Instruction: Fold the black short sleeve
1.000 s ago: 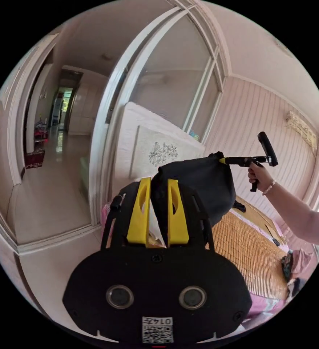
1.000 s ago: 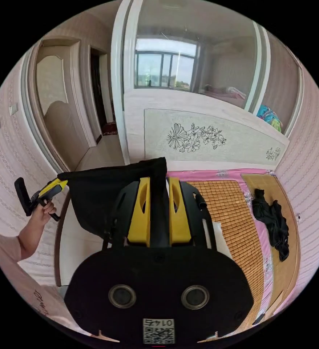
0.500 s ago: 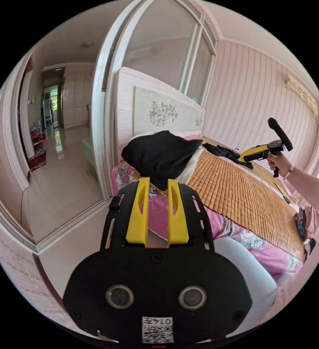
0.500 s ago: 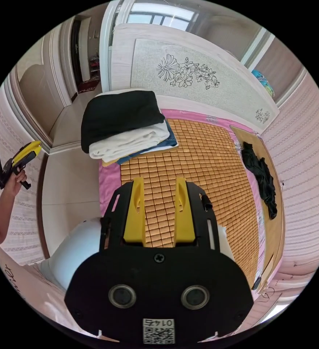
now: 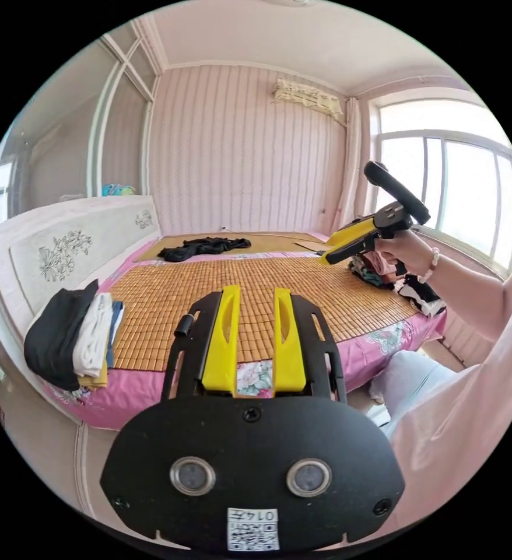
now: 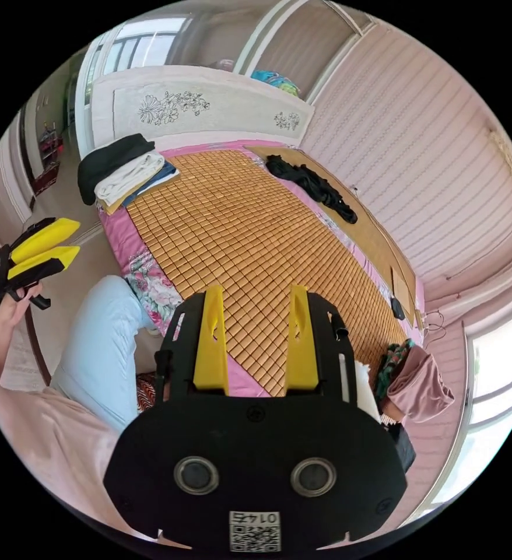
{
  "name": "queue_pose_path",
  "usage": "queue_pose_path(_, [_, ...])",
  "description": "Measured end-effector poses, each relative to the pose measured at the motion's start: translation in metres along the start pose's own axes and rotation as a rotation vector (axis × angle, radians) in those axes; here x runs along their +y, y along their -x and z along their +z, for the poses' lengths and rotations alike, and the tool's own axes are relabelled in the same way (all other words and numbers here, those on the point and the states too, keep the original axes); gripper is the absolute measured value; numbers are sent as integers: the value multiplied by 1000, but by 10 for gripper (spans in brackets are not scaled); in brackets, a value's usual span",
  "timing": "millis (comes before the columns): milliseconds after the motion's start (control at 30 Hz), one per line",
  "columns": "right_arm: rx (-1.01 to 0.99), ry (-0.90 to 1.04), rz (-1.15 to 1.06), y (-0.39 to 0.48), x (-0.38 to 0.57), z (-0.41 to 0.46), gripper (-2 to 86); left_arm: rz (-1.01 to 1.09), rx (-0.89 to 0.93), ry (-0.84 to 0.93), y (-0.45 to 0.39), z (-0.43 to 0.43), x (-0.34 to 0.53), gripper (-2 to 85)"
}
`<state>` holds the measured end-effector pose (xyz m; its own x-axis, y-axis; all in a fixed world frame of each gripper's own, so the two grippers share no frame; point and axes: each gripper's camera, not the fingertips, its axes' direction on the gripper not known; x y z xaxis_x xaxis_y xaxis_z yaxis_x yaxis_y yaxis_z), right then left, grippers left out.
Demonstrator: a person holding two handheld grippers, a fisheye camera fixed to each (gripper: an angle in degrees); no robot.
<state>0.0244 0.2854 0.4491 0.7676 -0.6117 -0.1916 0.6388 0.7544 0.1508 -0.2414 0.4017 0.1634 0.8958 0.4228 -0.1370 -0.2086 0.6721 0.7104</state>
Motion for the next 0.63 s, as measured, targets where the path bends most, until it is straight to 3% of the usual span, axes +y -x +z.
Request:
queue_pose_path(233, [-71, 62, 286, -107, 144, -1, 159, 242, 229, 53, -159, 81, -22, 113])
queue_pose_path(633, [205, 287, 749, -292, 429, 4, 184, 542, 663, 193, -454, 287, -46, 136])
